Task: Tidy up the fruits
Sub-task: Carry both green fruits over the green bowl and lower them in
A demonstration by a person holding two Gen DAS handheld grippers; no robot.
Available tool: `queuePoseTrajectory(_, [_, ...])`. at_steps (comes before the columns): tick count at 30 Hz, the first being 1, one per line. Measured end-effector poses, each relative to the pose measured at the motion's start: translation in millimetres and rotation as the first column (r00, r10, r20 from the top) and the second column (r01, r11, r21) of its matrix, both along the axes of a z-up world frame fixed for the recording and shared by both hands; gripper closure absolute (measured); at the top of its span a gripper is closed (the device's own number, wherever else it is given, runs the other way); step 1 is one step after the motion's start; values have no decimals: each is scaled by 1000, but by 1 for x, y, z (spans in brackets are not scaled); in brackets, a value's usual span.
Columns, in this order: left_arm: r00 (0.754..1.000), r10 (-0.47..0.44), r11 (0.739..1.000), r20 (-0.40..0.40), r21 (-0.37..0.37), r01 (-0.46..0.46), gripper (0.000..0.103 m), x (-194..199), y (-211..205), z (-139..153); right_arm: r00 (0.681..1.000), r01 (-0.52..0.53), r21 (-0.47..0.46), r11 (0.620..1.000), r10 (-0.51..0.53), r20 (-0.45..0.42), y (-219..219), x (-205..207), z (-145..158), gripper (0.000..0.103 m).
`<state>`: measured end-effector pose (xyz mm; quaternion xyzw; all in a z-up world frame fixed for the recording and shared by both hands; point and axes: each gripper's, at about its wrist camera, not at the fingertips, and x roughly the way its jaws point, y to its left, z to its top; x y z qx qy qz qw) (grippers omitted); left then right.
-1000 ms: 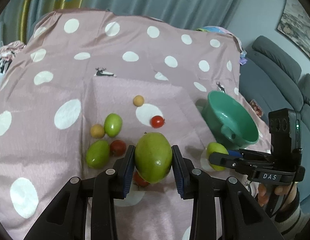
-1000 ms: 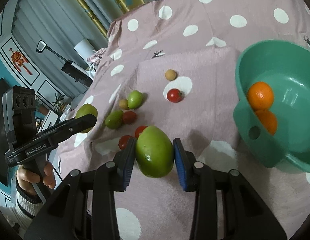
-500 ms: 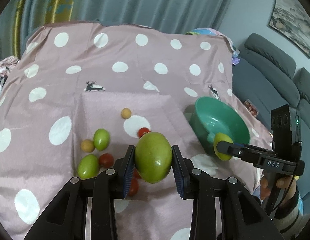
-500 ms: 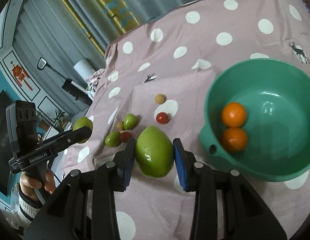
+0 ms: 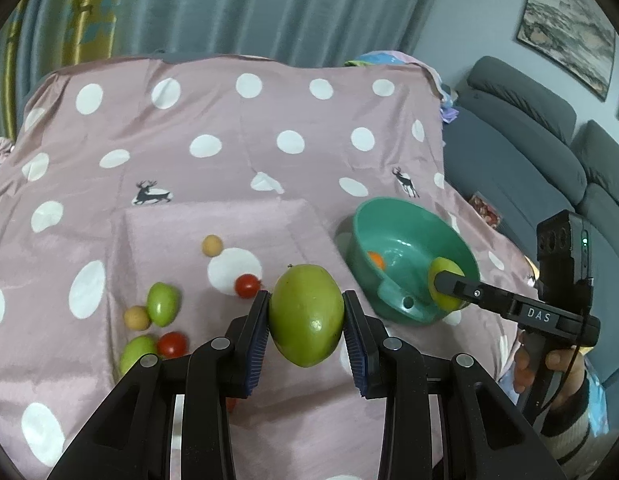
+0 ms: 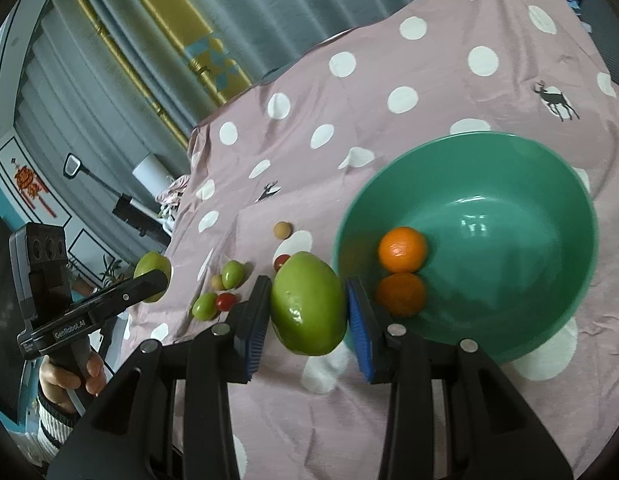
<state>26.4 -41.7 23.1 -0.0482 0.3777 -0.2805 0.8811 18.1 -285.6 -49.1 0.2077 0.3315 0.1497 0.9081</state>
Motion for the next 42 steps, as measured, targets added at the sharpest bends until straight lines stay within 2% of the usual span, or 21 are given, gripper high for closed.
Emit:
queuePoseTrajectory(9, [997, -82, 997, 10, 4, 82, 67, 8, -39, 8, 998, 65, 22, 998, -65, 2, -27, -7, -4, 65])
queuePoseTrajectory(20, [980, -201, 980, -4, 9, 201, 67, 19, -95, 5, 992, 126, 39, 991, -125, -9, -54, -16, -10, 65])
queuePoseTrajectory(31, [958, -283, 959, -51, 24, 284, 67, 28, -141, -13, 989, 149, 34, 988, -148, -16, -64, -18, -16, 65])
queuePoseTrajectory(42, [945, -315, 945, -88, 63, 321, 67, 34, -166, -29, 989, 150, 25, 988, -150, -20, -69, -17, -17, 65])
